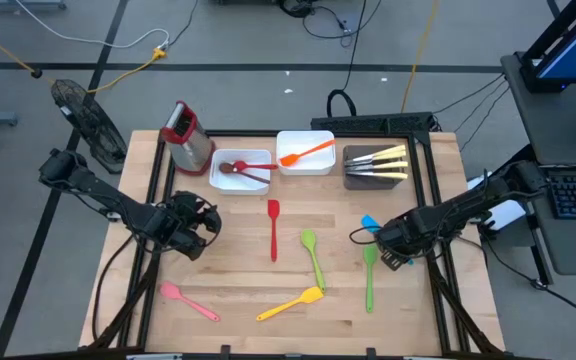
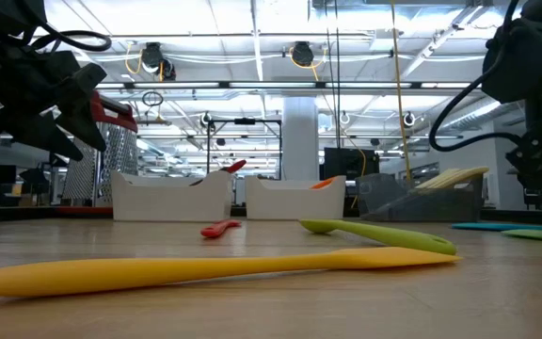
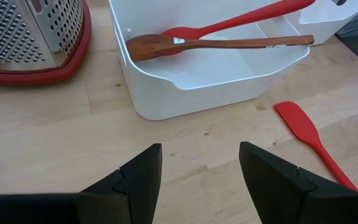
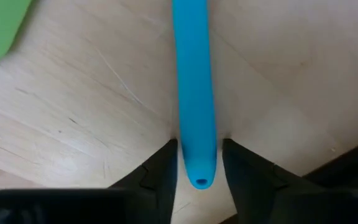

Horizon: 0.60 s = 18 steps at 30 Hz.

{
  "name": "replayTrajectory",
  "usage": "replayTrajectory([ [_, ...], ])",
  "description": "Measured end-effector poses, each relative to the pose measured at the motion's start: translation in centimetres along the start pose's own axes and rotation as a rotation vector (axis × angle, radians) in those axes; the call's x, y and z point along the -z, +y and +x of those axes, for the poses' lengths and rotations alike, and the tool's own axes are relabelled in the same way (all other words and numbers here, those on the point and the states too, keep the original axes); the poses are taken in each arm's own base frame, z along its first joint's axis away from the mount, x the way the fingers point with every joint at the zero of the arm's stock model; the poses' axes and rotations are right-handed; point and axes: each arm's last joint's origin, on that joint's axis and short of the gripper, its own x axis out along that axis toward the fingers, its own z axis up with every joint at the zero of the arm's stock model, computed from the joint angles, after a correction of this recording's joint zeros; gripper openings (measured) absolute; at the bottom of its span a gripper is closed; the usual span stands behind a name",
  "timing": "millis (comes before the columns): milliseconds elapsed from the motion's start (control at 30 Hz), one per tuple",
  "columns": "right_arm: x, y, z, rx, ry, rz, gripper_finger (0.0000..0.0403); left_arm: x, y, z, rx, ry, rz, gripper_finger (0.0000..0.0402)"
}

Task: Pick & Place Kitchen Items
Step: Put the blue spatula into the right white bin

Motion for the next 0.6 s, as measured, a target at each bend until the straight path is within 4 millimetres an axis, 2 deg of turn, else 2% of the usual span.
replayTrajectory([
  [233, -0.01, -0.38, 0.38, 0.017, 0.001, 0.019, 0.0035, 0.01, -0.05, 0.0, 0.004, 0.0, -0.011, 0.0219],
  [600, -0.03, -0.22, 0.2, 0.015, -0.012, 0.013, 0.0034, 0.01, -0.1, 0.0, 0.007, 0.001, -0.017, 0.022],
])
